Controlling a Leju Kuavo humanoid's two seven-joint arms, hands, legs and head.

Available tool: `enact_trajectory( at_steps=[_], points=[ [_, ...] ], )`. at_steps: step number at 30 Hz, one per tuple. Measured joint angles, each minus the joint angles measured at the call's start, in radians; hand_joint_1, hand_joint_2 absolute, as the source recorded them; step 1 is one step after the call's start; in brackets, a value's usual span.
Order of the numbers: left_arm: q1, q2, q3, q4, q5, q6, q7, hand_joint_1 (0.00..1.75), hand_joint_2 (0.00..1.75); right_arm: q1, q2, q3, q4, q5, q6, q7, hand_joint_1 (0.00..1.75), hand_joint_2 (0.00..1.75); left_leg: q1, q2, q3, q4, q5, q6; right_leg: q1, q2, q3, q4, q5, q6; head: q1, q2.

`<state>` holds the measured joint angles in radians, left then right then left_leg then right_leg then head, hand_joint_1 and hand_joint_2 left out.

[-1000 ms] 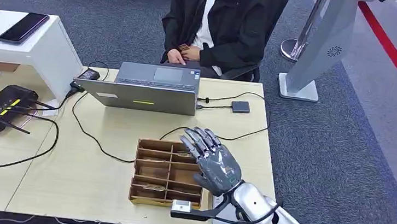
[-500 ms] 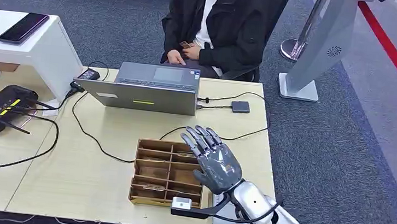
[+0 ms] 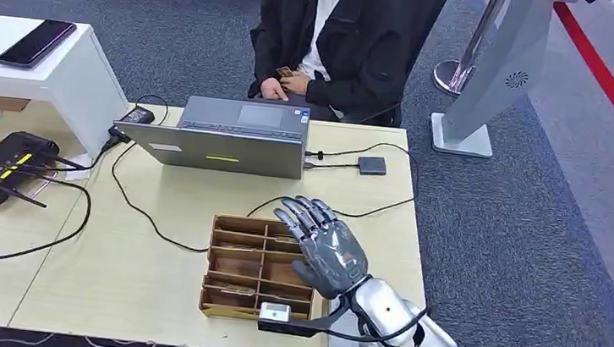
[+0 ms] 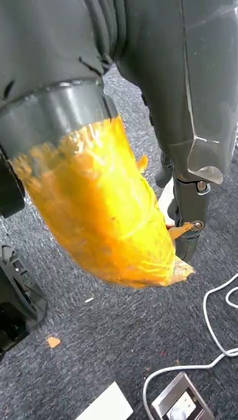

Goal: Pass the card to the sensor for recognition and then transmit it.

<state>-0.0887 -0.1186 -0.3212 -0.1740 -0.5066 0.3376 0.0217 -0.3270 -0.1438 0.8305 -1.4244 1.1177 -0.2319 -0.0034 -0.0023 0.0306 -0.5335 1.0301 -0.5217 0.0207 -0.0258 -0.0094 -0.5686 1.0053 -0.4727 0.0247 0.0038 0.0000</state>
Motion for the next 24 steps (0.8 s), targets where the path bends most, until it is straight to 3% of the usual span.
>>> enact_trajectory(
  at_steps=[5, 9, 11, 12, 13, 24],
  points=[
    [0.000, 0.000, 0.000, 0.000, -0.004, -0.001, 0.000, 0.00, 0.00, -0.004, 0.011, 0.000, 0.020, -0.007, 0.004, 0.000, 0.35, 1.75, 0.000, 0.000, 0.000, 0.000, 0.000, 0.000, 0.000, 0.000, 0.000, 0.000, 0.000, 0.000, 0.000, 0.000],
    [0.000, 0.000, 0.000, 0.000, -0.006, -0.002, 0.000, 0.00, 0.00, -0.005, 0.019, 0.001, 0.039, -0.007, 0.011, 0.000, 0.23, 1.75, 0.000, 0.000, 0.000, 0.000, 0.000, 0.000, 0.000, 0.000, 0.000, 0.000, 0.000, 0.000, 0.000, 0.000],
    [0.000, 0.000, 0.000, 0.000, -0.008, -0.002, 0.000, 0.00, 0.00, -0.005, 0.023, 0.001, 0.048, -0.008, 0.011, 0.000, 0.26, 1.75, 0.000, 0.000, 0.000, 0.000, 0.000, 0.000, 0.000, 0.000, 0.000, 0.000, 0.000, 0.000, 0.000, 0.000],
    [0.000, 0.000, 0.000, 0.000, -0.008, -0.002, 0.000, 0.00, 0.00, -0.005, 0.024, 0.001, 0.052, -0.008, 0.011, 0.000, 0.44, 1.75, 0.000, 0.000, 0.000, 0.000, 0.000, 0.000, 0.000, 0.000, 0.000, 0.000, 0.000, 0.000, 0.000, 0.000],
    [0.000, 0.000, 0.000, 0.000, -0.008, -0.002, 0.000, 0.00, 0.00, -0.005, 0.025, 0.001, 0.056, -0.008, 0.011, 0.000, 0.51, 1.75, 0.000, 0.000, 0.000, 0.000, 0.000, 0.000, 0.000, 0.000, 0.000, 0.000, 0.000, 0.000, 0.000, 0.000],
    [0.000, 0.000, 0.000, 0.000, -0.014, -0.002, 0.000, 0.00, 0.00, -0.014, 0.032, 0.001, 0.087, -0.016, 0.011, -0.001, 0.47, 1.75, 0.000, 0.000, 0.000, 0.000, 0.000, 0.000, 0.000, 0.000, 0.000, 0.000, 0.000, 0.000, 0.000, 0.000]
  ],
)
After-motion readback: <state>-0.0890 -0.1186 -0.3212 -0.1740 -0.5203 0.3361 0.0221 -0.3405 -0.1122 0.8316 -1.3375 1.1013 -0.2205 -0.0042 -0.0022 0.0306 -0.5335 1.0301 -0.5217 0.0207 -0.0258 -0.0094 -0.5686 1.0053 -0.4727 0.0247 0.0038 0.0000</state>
